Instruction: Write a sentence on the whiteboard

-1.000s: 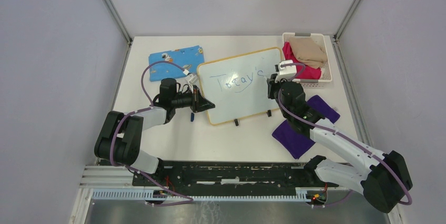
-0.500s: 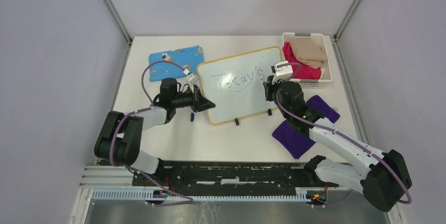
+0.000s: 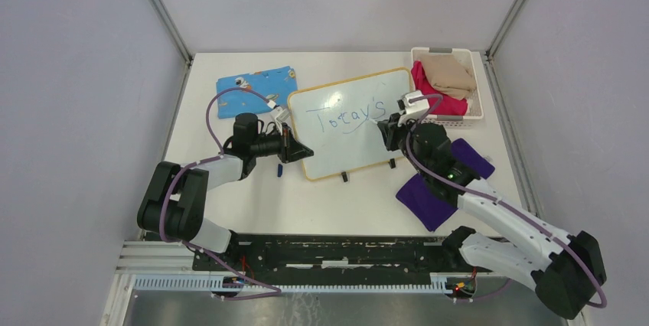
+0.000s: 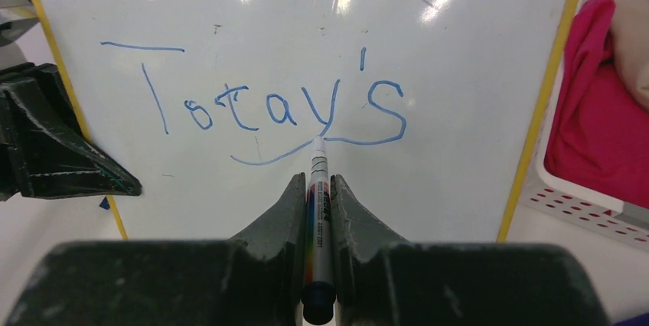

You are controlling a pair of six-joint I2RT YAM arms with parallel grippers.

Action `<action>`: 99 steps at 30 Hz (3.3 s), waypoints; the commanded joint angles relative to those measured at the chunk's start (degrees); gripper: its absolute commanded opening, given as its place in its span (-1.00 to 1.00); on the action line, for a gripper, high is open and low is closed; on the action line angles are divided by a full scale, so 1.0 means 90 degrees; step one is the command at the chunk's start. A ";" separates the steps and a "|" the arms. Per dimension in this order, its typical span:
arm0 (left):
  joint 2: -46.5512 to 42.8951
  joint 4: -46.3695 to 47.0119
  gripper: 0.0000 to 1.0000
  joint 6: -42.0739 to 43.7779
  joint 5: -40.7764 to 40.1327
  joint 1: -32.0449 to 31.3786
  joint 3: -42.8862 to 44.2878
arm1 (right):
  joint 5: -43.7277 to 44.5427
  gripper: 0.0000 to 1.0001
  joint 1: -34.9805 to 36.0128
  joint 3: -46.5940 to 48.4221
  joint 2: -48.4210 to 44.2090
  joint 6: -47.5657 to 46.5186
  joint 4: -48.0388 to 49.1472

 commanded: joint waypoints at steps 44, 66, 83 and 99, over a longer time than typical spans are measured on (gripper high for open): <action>0.0120 -0.0580 -0.64 0.0784 -0.0563 -0.0124 0.0079 | 0.1985 -1.00 0.3552 -0.0244 0.2126 -0.1596 0.3085; 0.0132 -0.0598 -0.64 0.0768 -0.0584 -0.0122 0.0089 | 0.2218 -1.00 0.3475 -0.0180 0.2514 -0.1185 0.2767; 0.0141 -0.0617 -0.64 0.0782 -0.0576 -0.0133 0.0098 | 0.2253 -1.00 0.3361 -0.0586 0.2249 -0.1015 0.2378; 0.0134 -0.0647 -0.64 0.0793 -0.0576 -0.0163 0.0093 | 0.2161 -1.00 0.2940 -0.0379 0.1976 -0.1219 0.2276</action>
